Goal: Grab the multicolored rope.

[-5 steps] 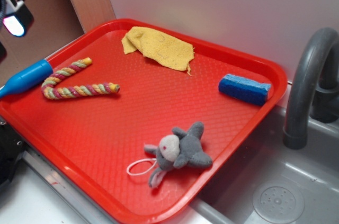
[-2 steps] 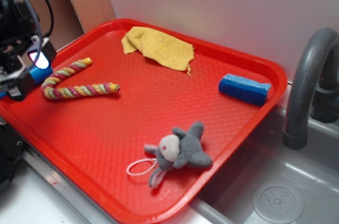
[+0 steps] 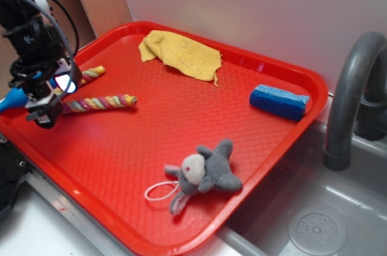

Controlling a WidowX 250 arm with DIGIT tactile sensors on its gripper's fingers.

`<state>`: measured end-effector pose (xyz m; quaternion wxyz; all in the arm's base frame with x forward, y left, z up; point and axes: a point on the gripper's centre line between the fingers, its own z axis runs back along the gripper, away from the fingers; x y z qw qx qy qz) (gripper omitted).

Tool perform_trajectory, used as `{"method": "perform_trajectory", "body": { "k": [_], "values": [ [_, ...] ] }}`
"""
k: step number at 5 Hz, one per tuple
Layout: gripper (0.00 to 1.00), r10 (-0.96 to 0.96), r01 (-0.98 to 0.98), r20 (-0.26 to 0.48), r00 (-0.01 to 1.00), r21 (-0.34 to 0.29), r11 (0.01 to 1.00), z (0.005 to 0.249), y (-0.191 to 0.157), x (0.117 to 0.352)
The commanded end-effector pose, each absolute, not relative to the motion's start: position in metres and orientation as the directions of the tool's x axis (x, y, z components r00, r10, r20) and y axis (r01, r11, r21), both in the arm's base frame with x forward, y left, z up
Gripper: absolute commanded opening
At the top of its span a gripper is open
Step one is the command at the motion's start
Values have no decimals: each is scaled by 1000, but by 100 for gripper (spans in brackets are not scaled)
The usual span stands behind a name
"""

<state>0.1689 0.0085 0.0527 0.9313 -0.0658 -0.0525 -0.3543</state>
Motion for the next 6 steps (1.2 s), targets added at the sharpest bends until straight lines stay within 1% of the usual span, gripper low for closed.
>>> {"method": "perform_trajectory", "body": {
  "k": [1, 2, 3, 4, 5, 6],
  "values": [
    [100, -708, 713, 98, 699, -34, 700, 27, 7, 181],
    [100, -717, 720, 66, 694, -52, 692, 12, 6, 179],
    [0, -743, 743, 18, 669, -60, 667, -4, 1, 174],
    [0, -754, 753, 1, 656, -54, 655, -6, -3, 169],
    [0, -763, 761, -11, 646, -65, 646, -10, -9, 166],
    [0, -661, 662, -109, 742, -39, 749, 7, -14, 171]
  ]
}}
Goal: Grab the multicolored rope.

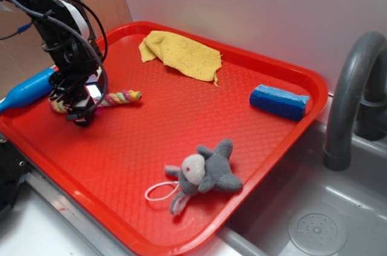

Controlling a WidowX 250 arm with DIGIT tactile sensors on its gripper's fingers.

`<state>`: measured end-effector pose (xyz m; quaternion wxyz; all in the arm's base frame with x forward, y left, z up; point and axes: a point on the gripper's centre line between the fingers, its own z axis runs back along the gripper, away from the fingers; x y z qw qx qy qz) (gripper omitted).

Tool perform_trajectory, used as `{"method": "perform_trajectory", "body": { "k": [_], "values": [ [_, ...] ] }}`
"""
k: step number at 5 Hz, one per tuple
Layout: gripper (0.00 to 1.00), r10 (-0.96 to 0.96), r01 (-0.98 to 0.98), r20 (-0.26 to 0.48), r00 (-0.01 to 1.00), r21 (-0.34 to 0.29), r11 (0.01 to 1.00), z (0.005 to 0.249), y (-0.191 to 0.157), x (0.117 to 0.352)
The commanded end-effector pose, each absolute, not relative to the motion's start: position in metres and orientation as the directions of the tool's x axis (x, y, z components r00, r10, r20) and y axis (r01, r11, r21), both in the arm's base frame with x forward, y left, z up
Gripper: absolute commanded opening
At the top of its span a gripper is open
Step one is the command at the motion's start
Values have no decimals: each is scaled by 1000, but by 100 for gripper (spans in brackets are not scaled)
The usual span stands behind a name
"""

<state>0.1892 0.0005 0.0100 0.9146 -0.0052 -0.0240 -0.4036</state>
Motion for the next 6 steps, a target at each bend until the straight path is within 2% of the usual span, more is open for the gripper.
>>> {"method": "perform_trajectory", "body": {
  "k": [1, 2, 3, 4, 5, 6],
  "values": [
    [0, -436, 456, -191, 879, 74, 887, 55, -18, 194],
    [0, -314, 325, -110, 943, 100, 941, 106, -24, 203],
    [0, -204, 205, -15, 979, 61, 977, 158, -17, 194],
    [0, -168, 167, 42, 985, 30, 986, 208, -12, 190],
    [0, -108, 108, 120, 987, 3, 994, 258, -6, 174],
    [0, -35, 45, 147, 989, -63, 997, 290, -19, 122]
  ]
}}
